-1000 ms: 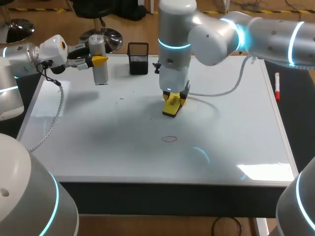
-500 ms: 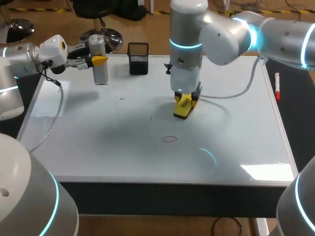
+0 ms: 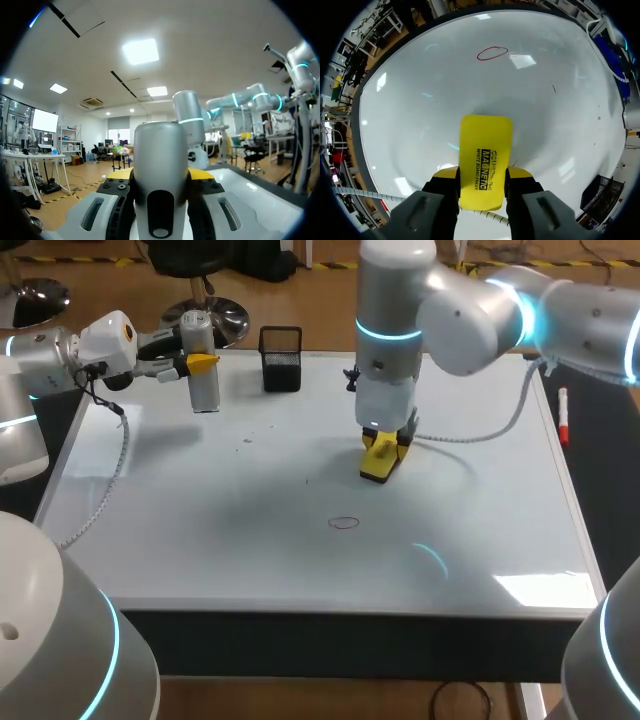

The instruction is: Pick up the inspection probe, press it on each red-marked spot on the whiteboard one by one, put down the probe, pick up the eraser, and wipe off all the red marks.

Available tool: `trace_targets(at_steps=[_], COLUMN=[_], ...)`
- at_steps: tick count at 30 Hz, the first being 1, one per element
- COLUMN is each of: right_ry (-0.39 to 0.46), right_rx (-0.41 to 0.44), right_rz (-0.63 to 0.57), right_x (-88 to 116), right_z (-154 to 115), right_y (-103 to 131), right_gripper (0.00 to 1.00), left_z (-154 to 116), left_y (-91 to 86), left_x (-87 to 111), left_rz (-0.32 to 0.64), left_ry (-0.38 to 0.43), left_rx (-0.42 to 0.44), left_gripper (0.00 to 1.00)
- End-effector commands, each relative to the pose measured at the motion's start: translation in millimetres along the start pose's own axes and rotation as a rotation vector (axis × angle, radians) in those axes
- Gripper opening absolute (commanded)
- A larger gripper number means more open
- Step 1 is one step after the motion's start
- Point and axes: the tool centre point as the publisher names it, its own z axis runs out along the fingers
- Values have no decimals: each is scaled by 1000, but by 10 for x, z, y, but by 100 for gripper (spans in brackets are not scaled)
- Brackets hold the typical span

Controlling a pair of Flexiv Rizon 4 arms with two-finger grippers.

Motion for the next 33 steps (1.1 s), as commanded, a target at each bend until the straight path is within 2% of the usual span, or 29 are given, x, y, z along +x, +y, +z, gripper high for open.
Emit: trace_targets(at_steps=[1,7,11,19,24,33], right_ry=[-33,-92,-91,-70,-76,-60], right_rx=[18,52,89,100,88,87], right_rz=[-24,-51,-43,-17,-1,90], right_x=[42,97,185,323,408,639], right_z=[-113,-618,-789,-825,-829,-852], right_y=[-1,-140,-256,-378,-554,-1192], right_gripper=[0,0,0,0,0,0], left_z=[8,8,8,8,8,8], left_y=[-19,-19,-19,-19,-19,-19], left_x=[19,19,19,19,19,19], left_rz=[2,2,2,2,2,2], left_ry=[-6,-6,-6,-6,-6,-6], left_rx=[-2,-2,-2,-2,-2,-2], left_gripper=[0,0,0,0,0,0])
